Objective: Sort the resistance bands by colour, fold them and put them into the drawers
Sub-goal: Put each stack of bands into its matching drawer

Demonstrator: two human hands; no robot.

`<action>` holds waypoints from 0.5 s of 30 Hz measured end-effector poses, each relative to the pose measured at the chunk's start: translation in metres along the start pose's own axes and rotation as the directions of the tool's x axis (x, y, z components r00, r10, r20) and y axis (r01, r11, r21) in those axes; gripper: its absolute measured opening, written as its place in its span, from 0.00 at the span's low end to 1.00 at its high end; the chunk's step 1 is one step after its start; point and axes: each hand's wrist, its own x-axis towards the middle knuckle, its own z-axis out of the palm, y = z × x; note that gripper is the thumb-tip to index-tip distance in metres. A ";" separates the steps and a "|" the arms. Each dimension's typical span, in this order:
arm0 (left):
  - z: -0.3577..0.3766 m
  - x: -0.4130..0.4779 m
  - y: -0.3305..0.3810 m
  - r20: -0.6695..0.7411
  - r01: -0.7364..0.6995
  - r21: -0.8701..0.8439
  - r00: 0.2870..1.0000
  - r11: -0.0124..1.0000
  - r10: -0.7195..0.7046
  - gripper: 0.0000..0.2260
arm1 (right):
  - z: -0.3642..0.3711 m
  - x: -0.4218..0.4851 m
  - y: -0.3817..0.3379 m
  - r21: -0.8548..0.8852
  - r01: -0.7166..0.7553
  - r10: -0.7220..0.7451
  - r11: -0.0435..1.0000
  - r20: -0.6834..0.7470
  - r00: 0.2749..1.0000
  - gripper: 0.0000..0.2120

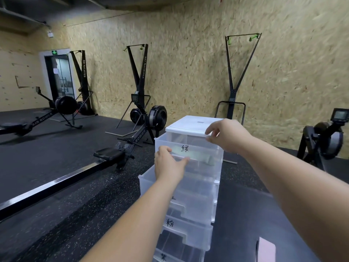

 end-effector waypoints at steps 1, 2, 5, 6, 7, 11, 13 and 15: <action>0.000 0.001 0.002 0.021 0.003 0.002 1.000 1.000 -0.003 0.29 | -0.003 -0.007 0.004 0.000 -0.007 0.007 1.000 -0.018 1.000 0.10; 0.000 0.000 0.005 0.044 0.005 0.006 0.999 1.000 -0.005 0.30 | -0.005 -0.015 0.008 -0.002 -0.014 0.014 1.000 -0.031 0.999 0.10; -0.003 -0.008 0.013 0.105 0.017 0.026 0.994 1.000 -0.020 0.35 | -0.014 -0.039 0.018 -0.007 -0.041 0.040 0.999 -0.028 0.999 0.11; -0.004 -0.013 0.016 0.119 0.013 0.031 0.993 0.999 -0.017 0.36 | -0.016 -0.048 0.020 -0.011 -0.052 0.052 0.999 -0.018 0.999 0.12; -0.005 -0.019 0.018 0.130 0.003 0.035 0.992 0.999 -0.008 0.36 | -0.019 -0.057 0.022 -0.020 -0.060 0.060 0.998 -0.008 0.998 0.12; -0.007 -0.054 0.031 0.143 -0.076 0.020 0.987 0.997 0.072 0.33 | -0.027 -0.097 0.030 -0.066 -0.094 0.097 0.993 0.045 0.994 0.12; -0.006 -0.075 0.036 0.155 -0.126 -0.006 0.980 0.992 0.126 0.31 | -0.029 -0.120 0.035 -0.073 -0.121 0.126 0.990 0.077 0.989 0.13; -0.001 -0.097 0.040 0.171 -0.165 -0.050 0.970 0.985 0.171 0.29 | -0.029 -0.144 0.041 -0.077 -0.148 0.156 0.986 0.107 0.982 0.15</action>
